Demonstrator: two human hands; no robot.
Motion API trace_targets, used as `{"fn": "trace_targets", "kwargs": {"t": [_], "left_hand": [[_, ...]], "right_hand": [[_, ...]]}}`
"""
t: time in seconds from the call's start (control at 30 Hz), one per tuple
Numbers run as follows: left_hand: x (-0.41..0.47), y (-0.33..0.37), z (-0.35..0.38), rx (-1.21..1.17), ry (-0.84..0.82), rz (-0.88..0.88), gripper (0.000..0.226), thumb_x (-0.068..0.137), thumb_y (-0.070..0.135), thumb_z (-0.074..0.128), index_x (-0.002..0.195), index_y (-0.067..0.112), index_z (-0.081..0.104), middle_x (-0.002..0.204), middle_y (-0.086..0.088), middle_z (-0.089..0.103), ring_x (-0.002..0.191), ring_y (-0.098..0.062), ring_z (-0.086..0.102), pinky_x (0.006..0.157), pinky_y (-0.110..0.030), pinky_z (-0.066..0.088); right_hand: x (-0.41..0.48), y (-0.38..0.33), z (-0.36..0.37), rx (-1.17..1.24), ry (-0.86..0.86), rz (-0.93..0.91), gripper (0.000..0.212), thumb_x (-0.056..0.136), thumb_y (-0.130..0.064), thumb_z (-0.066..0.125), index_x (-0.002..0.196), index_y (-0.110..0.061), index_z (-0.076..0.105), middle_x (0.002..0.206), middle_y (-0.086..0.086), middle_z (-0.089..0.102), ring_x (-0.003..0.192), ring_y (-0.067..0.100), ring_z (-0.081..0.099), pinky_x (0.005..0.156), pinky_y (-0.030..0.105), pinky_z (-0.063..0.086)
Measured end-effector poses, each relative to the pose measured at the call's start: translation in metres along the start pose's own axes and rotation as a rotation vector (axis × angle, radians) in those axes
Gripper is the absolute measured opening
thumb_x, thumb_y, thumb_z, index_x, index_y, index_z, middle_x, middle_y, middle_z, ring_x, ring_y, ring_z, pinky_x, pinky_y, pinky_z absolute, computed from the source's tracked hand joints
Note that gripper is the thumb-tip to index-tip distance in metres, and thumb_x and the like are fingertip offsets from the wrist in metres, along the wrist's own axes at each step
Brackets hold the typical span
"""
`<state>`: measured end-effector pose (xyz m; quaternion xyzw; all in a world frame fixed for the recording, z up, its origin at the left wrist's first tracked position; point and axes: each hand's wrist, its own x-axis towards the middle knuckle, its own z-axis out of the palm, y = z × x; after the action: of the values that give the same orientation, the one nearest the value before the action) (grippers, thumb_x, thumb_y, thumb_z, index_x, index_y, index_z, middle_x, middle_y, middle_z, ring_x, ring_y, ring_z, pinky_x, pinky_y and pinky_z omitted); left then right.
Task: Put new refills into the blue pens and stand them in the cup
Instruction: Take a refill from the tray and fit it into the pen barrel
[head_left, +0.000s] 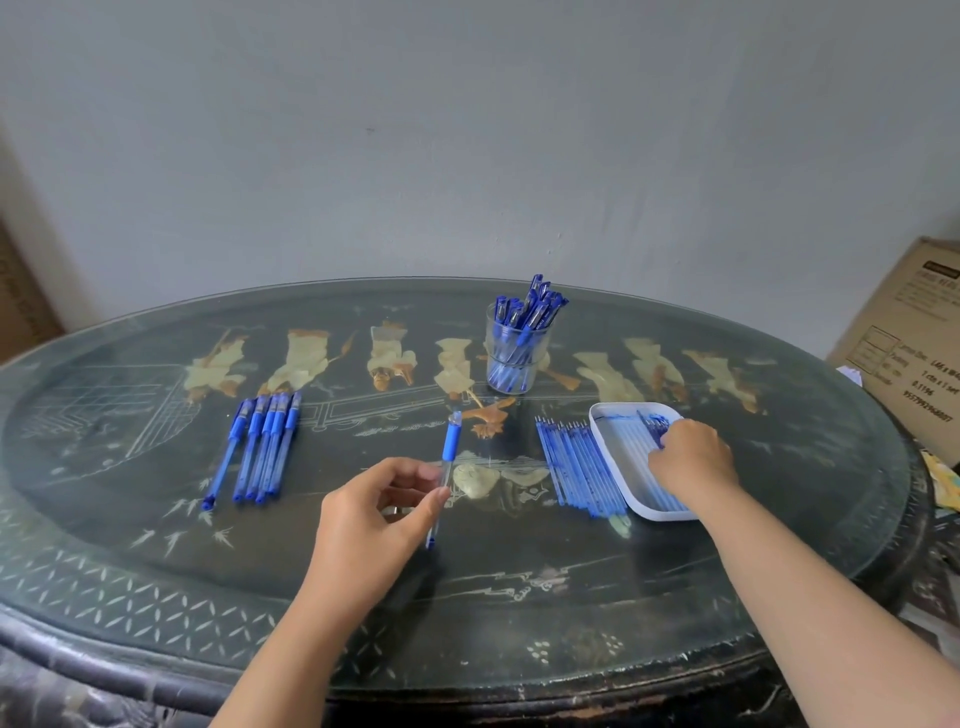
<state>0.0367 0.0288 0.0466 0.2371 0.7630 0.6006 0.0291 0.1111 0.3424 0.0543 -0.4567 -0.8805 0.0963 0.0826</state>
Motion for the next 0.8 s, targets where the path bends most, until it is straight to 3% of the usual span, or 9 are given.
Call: {"fn": "trace_targets", "kwargs": {"t": [0.07,0.13,0.17,0.23,0.3,0.43,0.57,0.8], "left_hand": [[0.000,0.000,-0.001,0.005,0.001,0.002,0.014,0.081,0.015,0.077,0.087,0.026,0.072,0.087,0.018,0.073,0.078,-0.003,0.069,0.071,-0.012,0.052],[0.000,0.001,-0.002,0.004,-0.005,-0.001,0.014,0.081,0.015,0.077,0.088,0.026,0.072,0.086,0.018,0.073,0.078,-0.003,0.069,0.071,-0.013,0.052],[0.000,0.002,-0.002,0.003,-0.008,0.000,0.014,0.081,0.015,0.077,0.088,0.026,0.071,0.085,0.018,0.073,0.078,-0.004,0.069,0.071,-0.013,0.052],[-0.001,0.004,-0.003,-0.001,-0.015,0.001,0.014,0.081,0.015,0.077,0.088,0.026,0.072,0.084,0.018,0.073,0.077,-0.004,0.069,0.071,-0.013,0.052],[-0.003,0.005,-0.006,-0.013,-0.016,-0.003,0.013,0.081,0.015,0.077,0.087,0.025,0.072,0.084,0.017,0.073,0.076,-0.004,0.069,0.070,-0.012,0.052],[-0.005,0.005,-0.014,-0.048,0.005,-0.013,0.014,0.081,0.012,0.077,0.086,0.023,0.072,0.083,0.011,0.074,0.075,-0.005,0.070,0.068,-0.012,0.052],[-0.006,0.004,-0.024,-0.051,0.011,-0.024,0.013,0.081,0.009,0.076,0.086,0.021,0.073,0.082,0.009,0.075,0.074,-0.005,0.070,0.065,-0.010,0.049],[-0.010,0.001,-0.040,-0.050,0.015,-0.034,0.013,0.082,0.007,0.076,0.087,0.018,0.073,0.080,0.009,0.074,0.071,-0.005,0.069,0.063,-0.009,0.048]], "right_hand": [[-0.005,-0.007,-0.008,0.067,0.028,-0.047,0.031,0.094,-0.005,0.049,0.063,-0.007,0.048,0.067,0.007,0.048,0.067,0.029,0.048,0.053,0.030,0.032],[-0.014,-0.021,-0.021,0.242,0.050,-0.148,0.035,0.096,-0.007,0.050,0.062,-0.004,0.053,0.065,0.012,0.054,0.070,0.036,0.051,0.054,0.033,0.040],[-0.021,-0.031,-0.030,0.392,0.050,-0.192,0.029,0.097,-0.009,0.052,0.072,-0.002,0.063,0.073,0.013,0.062,0.075,0.037,0.058,0.063,0.036,0.047],[-0.040,-0.054,-0.048,0.747,0.004,-0.226,0.015,0.098,-0.017,0.056,0.096,-0.012,0.070,0.088,0.003,0.069,0.081,0.020,0.065,0.072,0.031,0.052],[-0.062,-0.079,-0.062,1.062,-0.089,-0.276,0.011,0.098,-0.022,0.058,0.101,-0.017,0.068,0.091,0.001,0.069,0.083,0.015,0.067,0.076,0.029,0.056],[-0.097,-0.120,-0.071,1.495,-0.327,-0.348,0.013,0.097,-0.013,0.058,0.105,-0.006,0.065,0.091,0.011,0.067,0.085,0.022,0.070,0.076,0.043,0.061],[-0.115,-0.148,-0.063,1.614,-0.412,-0.346,0.011,0.097,-0.012,0.057,0.105,-0.008,0.063,0.088,0.008,0.068,0.086,0.028,0.072,0.077,0.048,0.060],[-0.125,-0.169,-0.048,1.597,-0.452,-0.345,0.007,0.097,-0.014,0.057,0.101,-0.011,0.062,0.088,0.008,0.066,0.082,0.026,0.073,0.072,0.049,0.061]]}}
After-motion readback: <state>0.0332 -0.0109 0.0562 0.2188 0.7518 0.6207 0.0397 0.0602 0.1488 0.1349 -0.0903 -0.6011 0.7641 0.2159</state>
